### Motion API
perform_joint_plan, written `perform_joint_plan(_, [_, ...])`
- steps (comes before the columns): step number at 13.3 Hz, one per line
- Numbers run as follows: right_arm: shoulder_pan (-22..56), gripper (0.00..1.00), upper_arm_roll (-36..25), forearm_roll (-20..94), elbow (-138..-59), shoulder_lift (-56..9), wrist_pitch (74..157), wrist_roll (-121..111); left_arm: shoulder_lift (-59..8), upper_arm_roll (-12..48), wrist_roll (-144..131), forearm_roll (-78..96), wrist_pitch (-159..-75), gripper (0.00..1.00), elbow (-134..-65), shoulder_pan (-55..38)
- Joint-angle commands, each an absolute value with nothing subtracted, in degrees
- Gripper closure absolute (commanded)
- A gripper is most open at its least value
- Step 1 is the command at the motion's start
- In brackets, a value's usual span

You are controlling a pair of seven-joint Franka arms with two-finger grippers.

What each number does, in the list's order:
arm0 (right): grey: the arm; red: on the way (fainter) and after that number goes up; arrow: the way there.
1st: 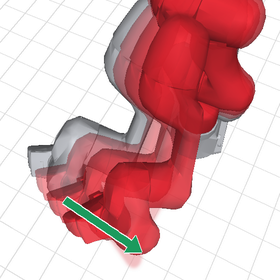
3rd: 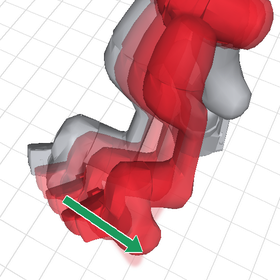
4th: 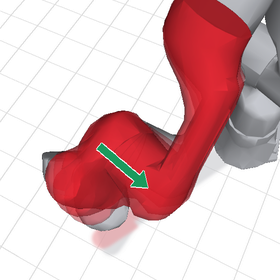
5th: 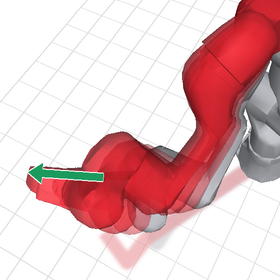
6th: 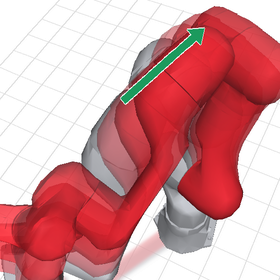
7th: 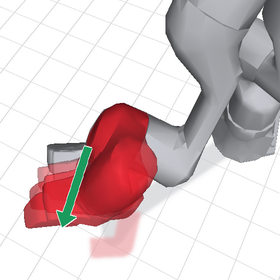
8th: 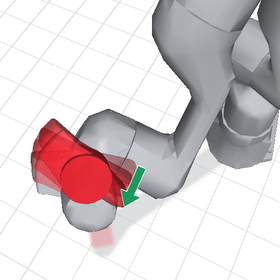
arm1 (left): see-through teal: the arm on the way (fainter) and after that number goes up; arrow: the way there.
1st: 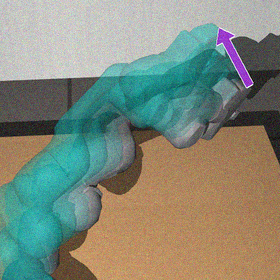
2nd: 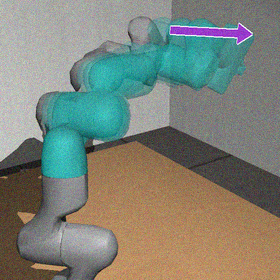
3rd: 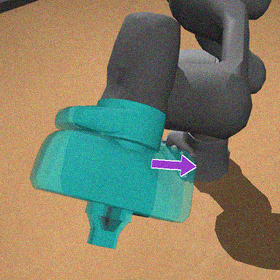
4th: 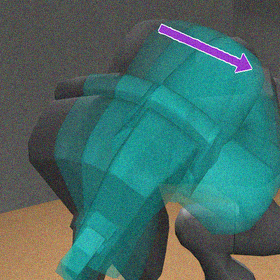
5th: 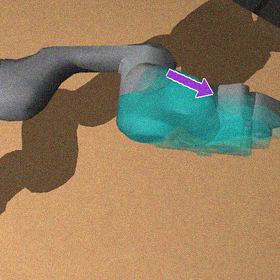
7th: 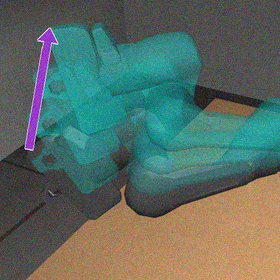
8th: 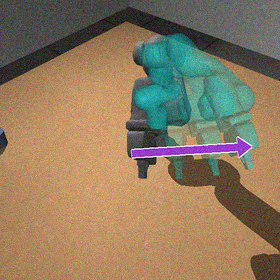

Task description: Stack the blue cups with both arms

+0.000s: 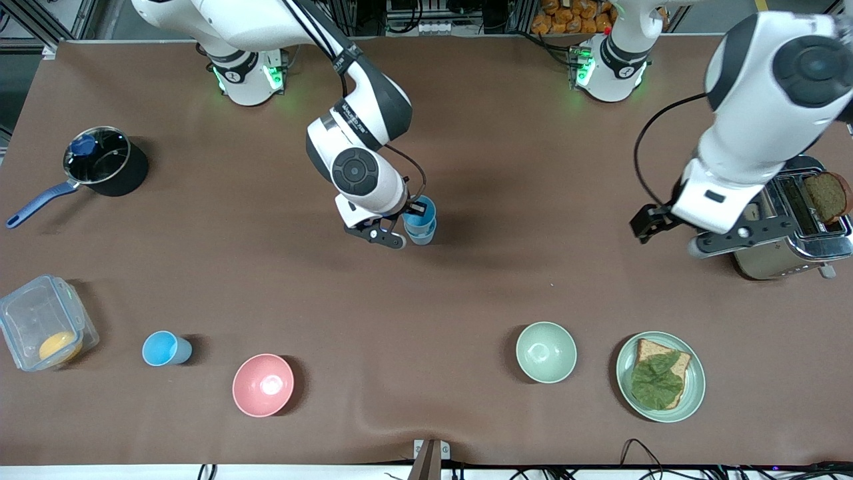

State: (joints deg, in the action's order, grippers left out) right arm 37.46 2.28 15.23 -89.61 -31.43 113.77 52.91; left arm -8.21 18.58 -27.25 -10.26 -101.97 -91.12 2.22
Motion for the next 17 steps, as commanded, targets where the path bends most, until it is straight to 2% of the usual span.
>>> perform_joint_plan(1, [35.6, 0.00, 1.6, 15.6, -90.2, -29.6, 113.3, 52.9, -6.3, 19.2, -21.2, -8.5, -99.3, 0.00, -90.8, 4.3])
perform_joint_plan(7, [20.8, 0.00, 1.4, 15.2, -90.4, -23.7, 99.5, 28.2, -5.5, 18.8, -9.0, -4.2, -96.8, 0.00, -88.8, 9.6])
perform_joint_plan(8, [17.5, 0.00, 1.4, 14.7, -90.4, -22.9, 97.8, 24.1, -5.4, 16.5, -8.6, -3.8, -96.7, 0.00, -88.8, 8.1])
perform_joint_plan(10, [10.4, 0.00, 1.4, 11.7, -90.4, -21.8, 94.5, 12.7, -4.9, 8.2, -7.8, -3.0, -94.7, 0.00, -88.7, 1.9])
perform_joint_plan(12, [3.6, 0.00, 1.4, 10.5, -90.6, -20.0, 91.9, 0.7, -4.0, 6.7, -3.5, -2.5, -94.4, 0.00, -88.7, 1.8])
perform_joint_plan(17, [0.3, 0.00, 1.3, 4.8, -90.8, -9.5, 90.5, 0.1, -2.0, 6.9, -3.8, -2.5, -92.8, 0.00, -88.9, 1.9])
